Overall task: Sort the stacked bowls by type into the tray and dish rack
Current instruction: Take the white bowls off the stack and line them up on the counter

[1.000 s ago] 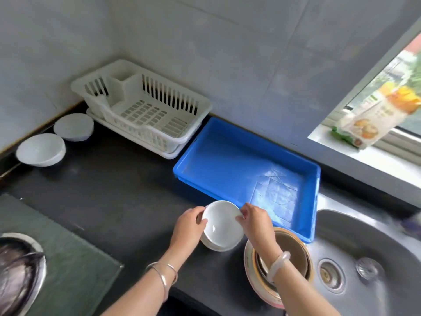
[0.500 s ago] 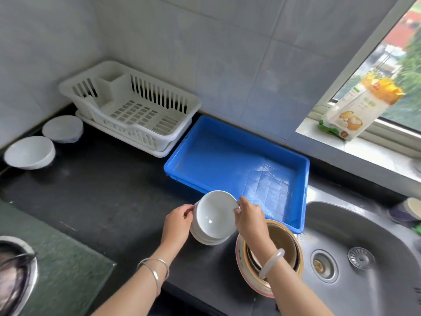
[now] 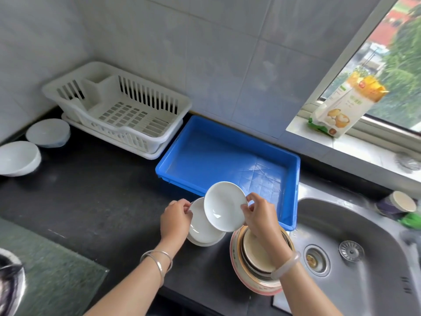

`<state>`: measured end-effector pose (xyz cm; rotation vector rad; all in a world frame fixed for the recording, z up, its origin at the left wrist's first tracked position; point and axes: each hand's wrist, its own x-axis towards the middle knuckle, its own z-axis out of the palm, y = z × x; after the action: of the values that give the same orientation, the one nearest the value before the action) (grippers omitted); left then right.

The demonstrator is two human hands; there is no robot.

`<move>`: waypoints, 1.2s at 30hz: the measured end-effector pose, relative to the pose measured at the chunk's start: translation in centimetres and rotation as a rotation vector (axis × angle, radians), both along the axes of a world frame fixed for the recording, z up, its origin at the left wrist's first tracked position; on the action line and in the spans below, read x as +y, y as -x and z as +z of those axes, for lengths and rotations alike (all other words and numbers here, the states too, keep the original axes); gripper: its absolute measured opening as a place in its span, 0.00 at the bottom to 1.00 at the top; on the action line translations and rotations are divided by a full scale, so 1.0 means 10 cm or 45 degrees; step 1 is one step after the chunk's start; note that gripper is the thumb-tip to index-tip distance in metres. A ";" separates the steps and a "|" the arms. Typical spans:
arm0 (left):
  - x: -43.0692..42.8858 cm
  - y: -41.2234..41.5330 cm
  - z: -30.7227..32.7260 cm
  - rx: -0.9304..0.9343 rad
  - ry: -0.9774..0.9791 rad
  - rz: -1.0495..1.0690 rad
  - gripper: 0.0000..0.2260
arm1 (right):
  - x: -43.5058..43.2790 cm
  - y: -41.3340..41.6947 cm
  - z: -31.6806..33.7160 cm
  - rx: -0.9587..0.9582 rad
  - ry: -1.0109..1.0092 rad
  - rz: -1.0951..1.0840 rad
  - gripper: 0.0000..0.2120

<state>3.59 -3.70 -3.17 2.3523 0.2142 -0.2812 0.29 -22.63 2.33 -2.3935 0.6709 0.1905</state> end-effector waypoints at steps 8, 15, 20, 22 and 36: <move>0.21 -0.11 0.23 0.023 0.219 0.102 0.04 | 0.03 -0.08 0.24 -0.095 -0.110 0.023 0.08; 0.75 -0.32 0.31 0.080 0.355 0.397 0.06 | 0.28 -0.39 0.32 -0.190 -0.208 0.121 0.05; 1.26 -0.36 0.25 0.043 0.551 0.743 0.12 | 0.68 -0.72 0.15 -0.123 -0.279 0.194 0.06; 1.45 -0.36 0.24 0.007 0.641 0.864 0.12 | 0.90 -0.86 0.07 -0.070 -0.337 0.219 0.06; 2.58 -0.56 -0.24 -0.059 0.919 1.554 0.08 | 2.45 -1.89 -0.59 0.169 -0.512 0.340 0.08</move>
<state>9.20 22.12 -5.54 1.2013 1.2120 0.2659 19.17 1.88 -3.54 -2.0825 0.3279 0.5479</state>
